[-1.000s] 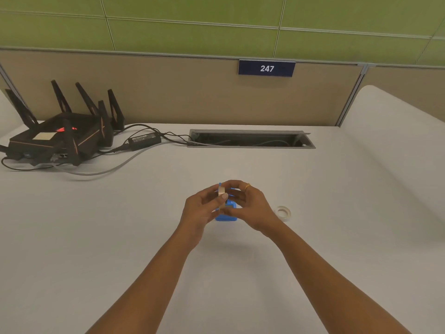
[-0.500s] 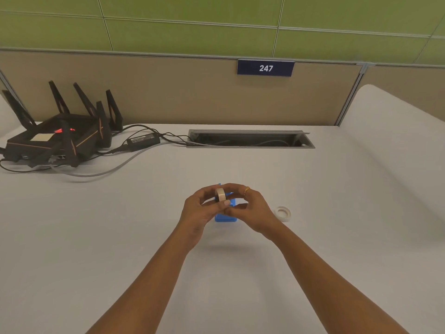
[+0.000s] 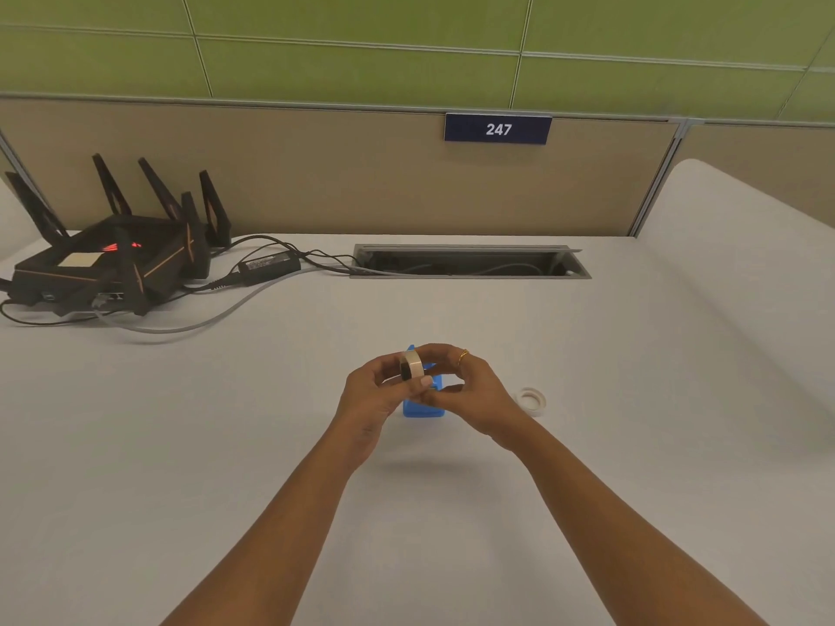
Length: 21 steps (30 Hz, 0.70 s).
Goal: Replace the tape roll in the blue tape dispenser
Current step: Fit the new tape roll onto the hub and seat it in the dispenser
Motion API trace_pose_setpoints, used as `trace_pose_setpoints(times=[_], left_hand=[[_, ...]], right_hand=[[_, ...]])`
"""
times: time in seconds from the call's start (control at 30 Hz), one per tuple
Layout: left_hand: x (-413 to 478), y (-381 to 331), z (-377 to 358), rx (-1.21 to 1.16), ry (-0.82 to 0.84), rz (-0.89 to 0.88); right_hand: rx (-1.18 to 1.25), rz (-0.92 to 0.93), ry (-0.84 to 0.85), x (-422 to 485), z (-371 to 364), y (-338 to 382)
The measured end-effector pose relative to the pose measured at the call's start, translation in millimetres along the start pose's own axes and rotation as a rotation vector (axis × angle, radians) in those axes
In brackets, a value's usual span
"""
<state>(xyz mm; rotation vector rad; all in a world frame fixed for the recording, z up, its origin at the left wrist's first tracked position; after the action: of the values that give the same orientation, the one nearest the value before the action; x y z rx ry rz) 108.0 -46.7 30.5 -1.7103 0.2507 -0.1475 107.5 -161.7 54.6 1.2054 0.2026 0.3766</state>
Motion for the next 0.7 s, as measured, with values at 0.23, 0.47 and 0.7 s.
trace_pose_setpoints(times=[0.23,0.47,0.7], left_hand=[[-2,-21,4,0.227,-0.027,-0.083],[-3,-24,-5,0.341,0.018,-0.092],[-9,-33,-11,0.368,0.039,-0.179]], right_hand=[[0.450,-0.067,0.071,2,-3,-17],[0.384,-0.092,0.091,6,-10,-12],[0.324,-0.101,0.113,3,-8,-11]])
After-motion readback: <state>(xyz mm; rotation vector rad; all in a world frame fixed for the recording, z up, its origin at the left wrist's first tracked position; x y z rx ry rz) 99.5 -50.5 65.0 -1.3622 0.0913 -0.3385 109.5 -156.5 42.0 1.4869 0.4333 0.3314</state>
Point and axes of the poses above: each hand's wrist, its own x-axis towards the middle knuckle, its own z-axis out of the back of the hand, y = z × x, the point moved 10 cm from there along x, towards the middle knuckle, and after that the axes turned 9 degrees about y, right-handed, at the moved point
